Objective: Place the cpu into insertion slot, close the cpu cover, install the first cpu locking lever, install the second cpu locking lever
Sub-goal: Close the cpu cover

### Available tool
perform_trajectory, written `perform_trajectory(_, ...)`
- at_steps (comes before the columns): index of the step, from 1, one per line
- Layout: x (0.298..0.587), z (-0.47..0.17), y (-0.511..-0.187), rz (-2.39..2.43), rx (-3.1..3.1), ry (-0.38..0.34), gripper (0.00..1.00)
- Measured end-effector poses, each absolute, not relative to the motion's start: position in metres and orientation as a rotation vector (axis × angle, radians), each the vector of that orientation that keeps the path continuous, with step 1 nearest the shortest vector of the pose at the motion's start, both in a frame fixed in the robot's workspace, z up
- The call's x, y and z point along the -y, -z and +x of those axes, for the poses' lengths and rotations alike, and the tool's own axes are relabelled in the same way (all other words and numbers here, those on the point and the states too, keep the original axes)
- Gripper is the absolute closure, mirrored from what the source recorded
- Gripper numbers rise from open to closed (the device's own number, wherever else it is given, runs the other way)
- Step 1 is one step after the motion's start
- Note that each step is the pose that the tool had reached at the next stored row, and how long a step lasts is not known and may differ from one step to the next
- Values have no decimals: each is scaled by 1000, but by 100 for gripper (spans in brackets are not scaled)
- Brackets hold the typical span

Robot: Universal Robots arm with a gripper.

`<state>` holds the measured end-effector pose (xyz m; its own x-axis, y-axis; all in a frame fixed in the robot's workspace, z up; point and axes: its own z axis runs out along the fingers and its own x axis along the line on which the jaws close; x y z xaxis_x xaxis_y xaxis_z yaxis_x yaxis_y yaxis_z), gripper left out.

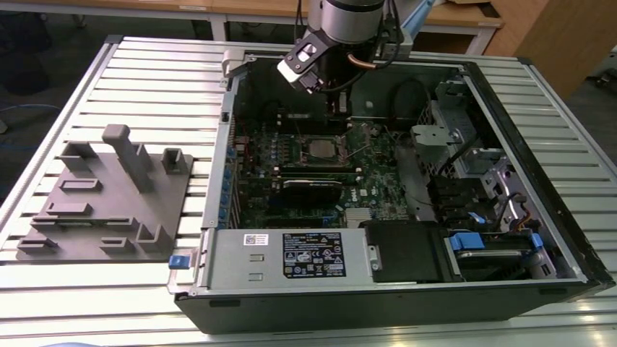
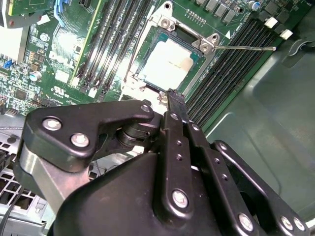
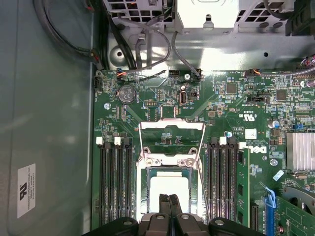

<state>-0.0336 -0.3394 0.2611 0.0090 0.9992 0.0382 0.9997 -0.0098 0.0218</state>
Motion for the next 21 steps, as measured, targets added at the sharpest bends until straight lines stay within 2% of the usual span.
perform_trajectory(21,339,-20,-262,-2223,2202,67,89)
